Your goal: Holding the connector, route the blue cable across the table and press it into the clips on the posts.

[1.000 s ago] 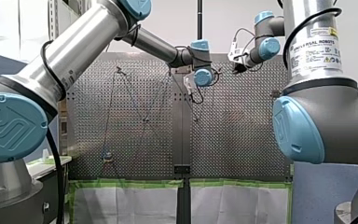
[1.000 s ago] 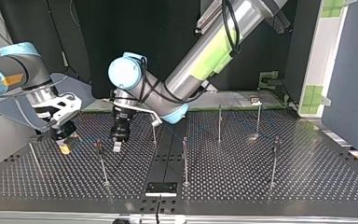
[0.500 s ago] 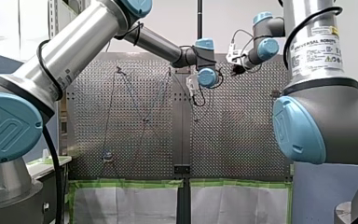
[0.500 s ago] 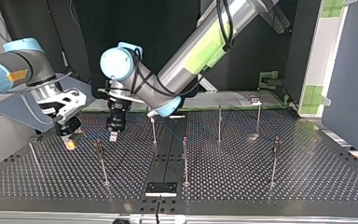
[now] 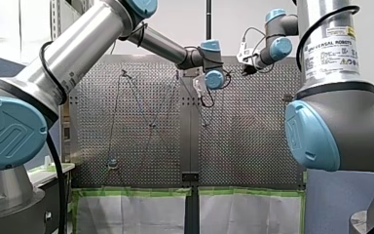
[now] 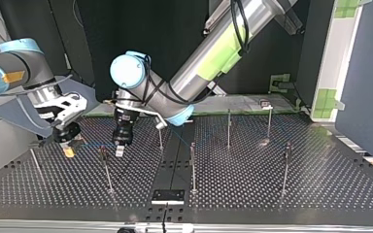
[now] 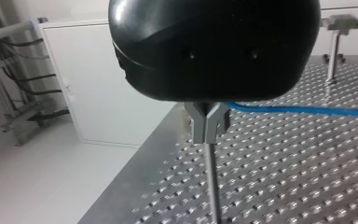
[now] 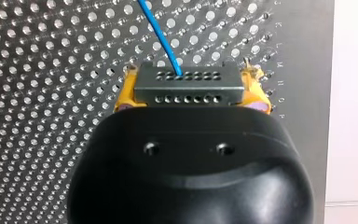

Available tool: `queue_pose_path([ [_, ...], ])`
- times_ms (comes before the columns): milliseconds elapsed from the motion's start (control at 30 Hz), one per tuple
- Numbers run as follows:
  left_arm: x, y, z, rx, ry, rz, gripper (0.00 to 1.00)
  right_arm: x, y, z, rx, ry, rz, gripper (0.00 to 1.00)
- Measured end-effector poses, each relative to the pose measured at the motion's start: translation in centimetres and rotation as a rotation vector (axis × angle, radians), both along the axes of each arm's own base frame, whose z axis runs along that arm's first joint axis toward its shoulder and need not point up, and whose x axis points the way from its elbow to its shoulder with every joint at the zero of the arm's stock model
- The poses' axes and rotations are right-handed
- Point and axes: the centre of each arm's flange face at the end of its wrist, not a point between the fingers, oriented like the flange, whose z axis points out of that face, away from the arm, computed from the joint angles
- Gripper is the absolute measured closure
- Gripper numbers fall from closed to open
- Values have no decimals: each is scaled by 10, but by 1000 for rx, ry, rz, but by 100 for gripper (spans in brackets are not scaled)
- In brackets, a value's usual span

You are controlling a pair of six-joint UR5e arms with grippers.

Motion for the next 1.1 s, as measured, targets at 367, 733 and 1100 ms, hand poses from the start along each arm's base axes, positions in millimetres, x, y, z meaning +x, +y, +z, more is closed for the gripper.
queue_pose_path([
  [367, 23, 12, 1, -22, -29, -36, 100, 1, -11, -1, -5, -5, 2, 100],
  [733, 38, 21, -3, -29, -36, -49, 93, 8, -5, -3, 1, -3, 10, 100],
  [1100, 30, 22, -12, 9, 32, -40, 9, 7, -5, -3, 0, -3, 7, 100],
])
